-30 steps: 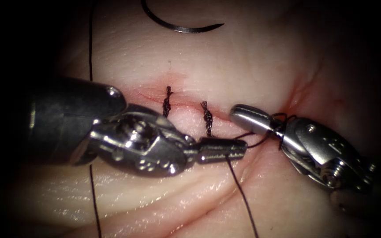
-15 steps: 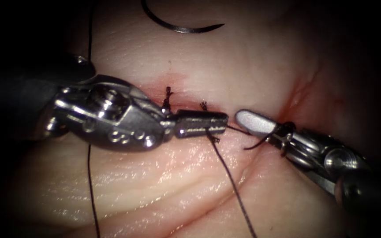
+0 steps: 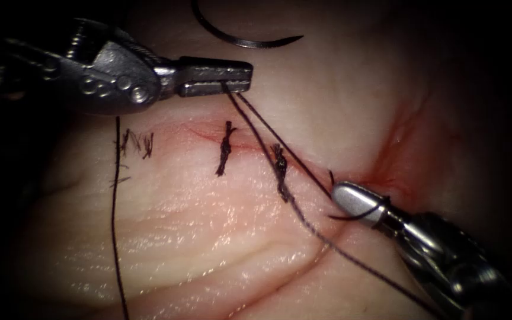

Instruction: Wound Closure

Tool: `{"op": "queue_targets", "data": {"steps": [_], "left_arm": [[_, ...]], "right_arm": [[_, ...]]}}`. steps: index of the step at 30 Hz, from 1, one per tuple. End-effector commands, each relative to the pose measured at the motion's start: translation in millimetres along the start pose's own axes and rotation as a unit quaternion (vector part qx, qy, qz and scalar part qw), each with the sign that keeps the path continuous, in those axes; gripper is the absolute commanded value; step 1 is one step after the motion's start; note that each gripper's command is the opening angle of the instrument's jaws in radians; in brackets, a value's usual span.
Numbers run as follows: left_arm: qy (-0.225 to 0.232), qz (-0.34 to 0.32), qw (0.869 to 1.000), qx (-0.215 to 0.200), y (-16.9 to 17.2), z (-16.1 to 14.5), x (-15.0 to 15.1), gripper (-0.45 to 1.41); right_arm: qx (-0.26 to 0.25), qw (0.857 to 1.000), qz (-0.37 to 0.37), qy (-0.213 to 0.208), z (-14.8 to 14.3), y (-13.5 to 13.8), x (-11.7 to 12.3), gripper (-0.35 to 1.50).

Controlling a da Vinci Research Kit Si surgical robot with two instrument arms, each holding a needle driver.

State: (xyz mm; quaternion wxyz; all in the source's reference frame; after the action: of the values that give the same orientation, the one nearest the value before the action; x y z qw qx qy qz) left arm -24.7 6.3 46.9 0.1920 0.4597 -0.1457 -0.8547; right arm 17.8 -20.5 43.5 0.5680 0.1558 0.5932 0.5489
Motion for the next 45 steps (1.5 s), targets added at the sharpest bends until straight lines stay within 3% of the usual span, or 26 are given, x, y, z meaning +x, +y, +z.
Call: {"op": "queue_targets", "data": {"steps": [1, 2, 4, 8, 9, 12, 15, 17, 18, 23, 26, 29, 35, 45], "left_arm": [[0.001, 0.0, 1.0, 0.001, -0.4, 1.0, -0.3, -0.45], [0.0, -0.001, 1.0, 0.001, -0.6, 1.3, -0.6, -0.45], [-0.001, -0.005, 1.0, 0.002, -1.6, 2.1, -1.3, -0.45], [0.0, -0.006, 1.0, 0.001, -3.2, 2.7, -1.8, -0.45], [0.0, -0.009, 1.0, 0.0, -3.7, 2.8, -1.9, -0.45], [0.0, -0.006, 1.0, -0.001, -5.0, 2.9, -2.2, -0.45], [0.001, -0.007, 1.0, 0.003, -6.2, 2.8, -2.5, -0.45], [0.004, -0.013, 1.0, 0.007, -7.1, 2.7, -2.8, -0.45], [0.004, -0.015, 1.0, 0.008, -7.5, 2.6, -2.9, -0.45], [-0.002, -0.019, 1.0, 0.015, -9.7, 2.6, -3.9, -0.45], [-0.01, -0.023, 1.0, 0.019, -11.0, 3.0, -4.6, -0.45], [-0.015, -0.029, 0.999, 0.023, -12.3, 3.8, -5.5, -0.45], [-0.024, -0.036, 0.998, 0.042, -14.1, 5.8, -7.8, -0.45], [-0.04, -0.046, 0.995, 0.074, -15.6, 5.8, -10.1, -0.45]], "right_arm": [[-0.012, 0.999, -0.045, 0.002, 0.2, -1.0, -1.4, -0.35], [-0.021, 0.996, -0.092, 0.007, 0.3, -1.4, -1.5, -0.35], [-0.058, 0.973, -0.223, -0.001, 1.0, -3.1, -1.5, -0.35], [-0.09, 0.934, -0.345, -0.014, 1.1, -4.6, -1.9, -0.35], [-0.105, 0.915, -0.39, -0.018, 1.1, -5.1, -2.1, -0.35], [-0.131, 0.875, -0.465, -0.027, 0.9, -5.9, -2.5, -0.35], [-0.149, 0.845, -0.513, -0.036, 0.8, -6.4, -3.0, -0.35], [-0.158, 0.832, -0.529, -0.044, 0.9, -6.4, -3.2, -0.35], [-0.164, 0.817, -0.55, -0.051, 1.0, -6.4, -3.4, -0.35], [-0.181, 0.785, -0.587, -0.079, 1.3, -6.4, -4.4, -0.35], [-0.188, 0.754, -0.623, -0.086, 1.8, -6.6, -5.0, -0.35], [-0.184, 0.739, -0.642, -0.087, 2.0, -7.0, -5.3, -0.35], [-0.162, 0.746, -0.641, -0.08, 1.7, -8.3, -4.5, -0.35], [-0.154, 0.76, -0.627, -0.079, 2.6, -8.3, -0.4, -0.35]]}}
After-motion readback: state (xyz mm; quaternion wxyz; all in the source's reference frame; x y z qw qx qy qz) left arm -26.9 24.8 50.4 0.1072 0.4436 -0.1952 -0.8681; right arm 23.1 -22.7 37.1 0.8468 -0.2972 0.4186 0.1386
